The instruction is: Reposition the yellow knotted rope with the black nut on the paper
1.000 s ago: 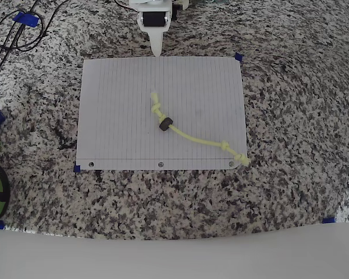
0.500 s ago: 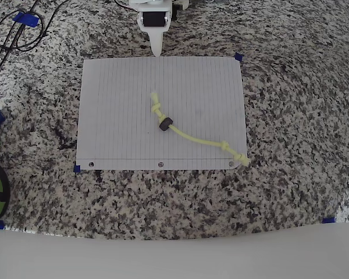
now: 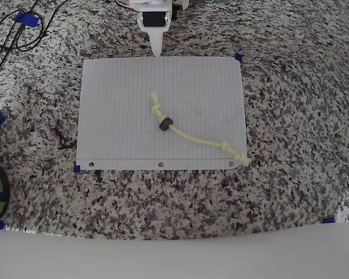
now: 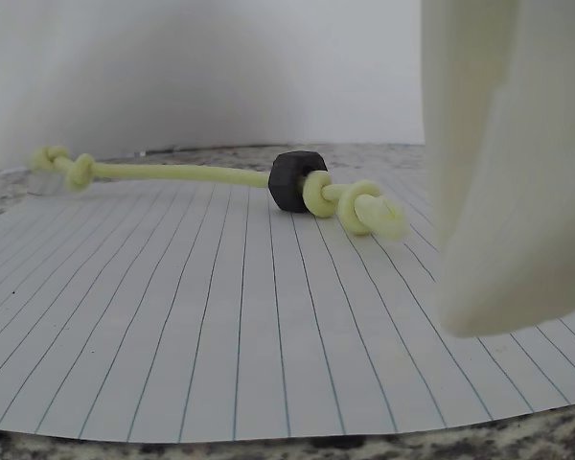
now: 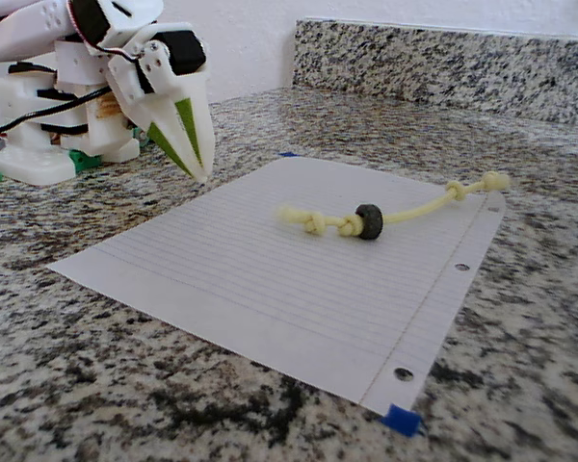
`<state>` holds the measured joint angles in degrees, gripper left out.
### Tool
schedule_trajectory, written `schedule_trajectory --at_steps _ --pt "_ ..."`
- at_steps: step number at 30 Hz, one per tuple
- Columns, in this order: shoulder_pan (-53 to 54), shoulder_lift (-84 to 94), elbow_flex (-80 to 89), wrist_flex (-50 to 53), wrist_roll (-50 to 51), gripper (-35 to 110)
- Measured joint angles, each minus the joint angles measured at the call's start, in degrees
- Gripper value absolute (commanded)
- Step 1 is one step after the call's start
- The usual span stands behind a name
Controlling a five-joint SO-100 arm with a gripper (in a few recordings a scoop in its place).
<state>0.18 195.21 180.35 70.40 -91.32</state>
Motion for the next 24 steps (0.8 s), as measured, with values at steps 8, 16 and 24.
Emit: schedule_trajectory --at_steps 8,16,24 --pt "0.0 0.0 0.0 0.0 0.0 2" --pt "-2.29 0.0 0.0 -0.35 0.35 0" --pt "-1.76 0.0 0.0 -3.52 0.44 0"
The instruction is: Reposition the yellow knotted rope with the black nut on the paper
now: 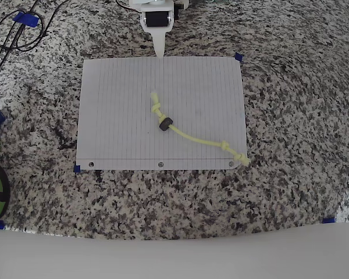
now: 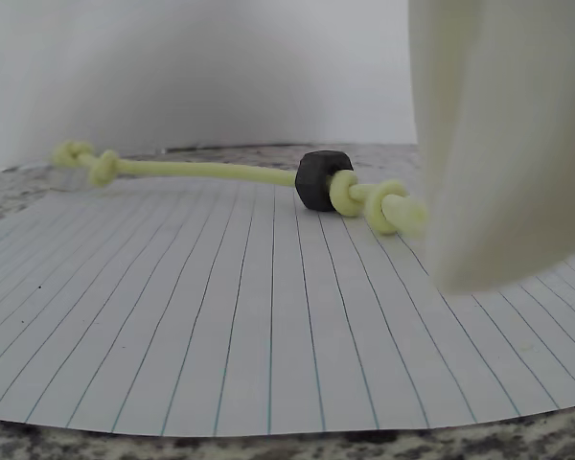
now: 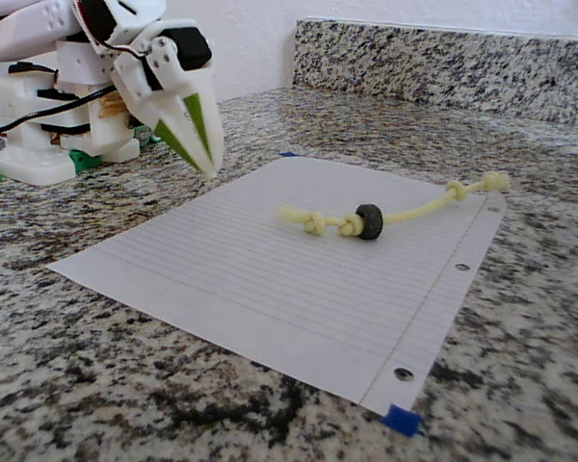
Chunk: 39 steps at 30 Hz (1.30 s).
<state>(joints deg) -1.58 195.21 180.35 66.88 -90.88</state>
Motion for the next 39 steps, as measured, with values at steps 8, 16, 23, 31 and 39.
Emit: schedule_trajectory --at_steps 8,16,23,31,39 --pt "1.32 -5.8 -4.92 -7.65 0.0 8" --pt "1.67 -20.92 -9.93 -17.67 7.12 11" --pt "1.14 -41.13 -23.64 -19.6 11.34 14" --pt "0.18 -58.54 -31.82 -20.21 34.1 14" --pt "0.18 -70.22 -38.76 -20.74 62.31 14"
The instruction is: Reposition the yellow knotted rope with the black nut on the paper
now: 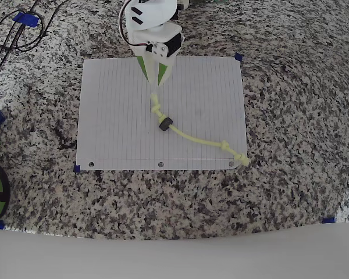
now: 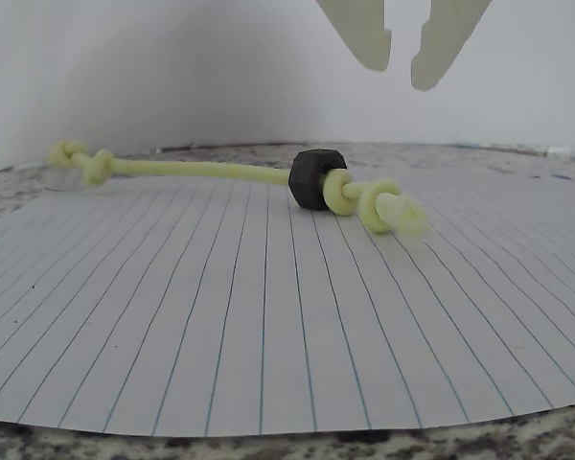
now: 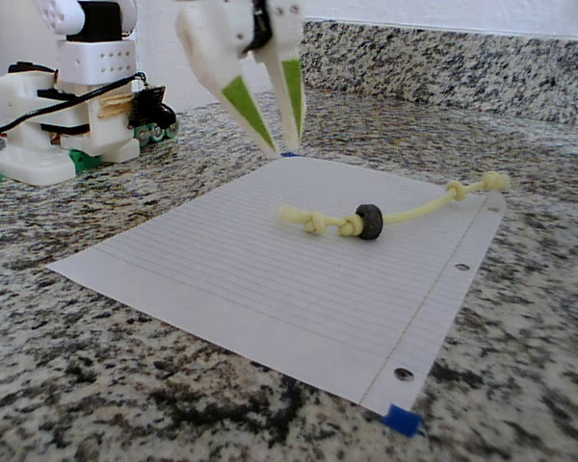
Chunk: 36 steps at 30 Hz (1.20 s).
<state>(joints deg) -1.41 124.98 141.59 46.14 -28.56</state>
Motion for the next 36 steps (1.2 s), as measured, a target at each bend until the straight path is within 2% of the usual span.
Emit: schedule_trajectory --at_steps 7,13,36 --pt "0.0 -7.29 -3.34 -1.32 14.68 26" --pt "0.26 -12.74 -4.39 -6.06 20.13 28" --pt "3.6 -24.52 -9.67 -10.37 22.41 30"
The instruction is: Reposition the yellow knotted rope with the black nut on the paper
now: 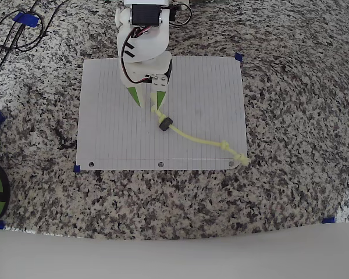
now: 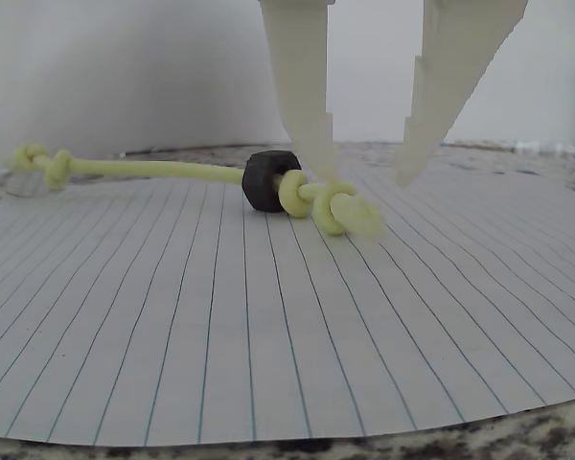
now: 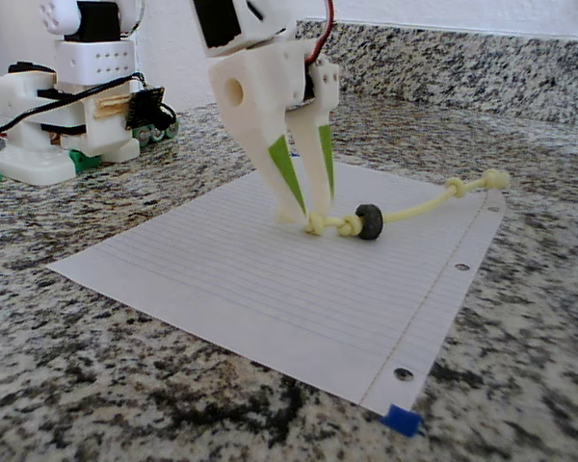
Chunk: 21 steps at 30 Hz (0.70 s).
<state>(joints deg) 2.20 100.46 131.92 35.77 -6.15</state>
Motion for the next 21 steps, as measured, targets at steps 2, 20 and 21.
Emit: schedule_trajectory --at_steps 2,20,21 --pt "0.09 -0.7 -0.09 -0.44 0.0 30" --pt "-1.32 -0.44 -0.62 -0.62 -0.62 34" --pt "-1.32 0.35 -0.62 -0.62 -0.97 34"
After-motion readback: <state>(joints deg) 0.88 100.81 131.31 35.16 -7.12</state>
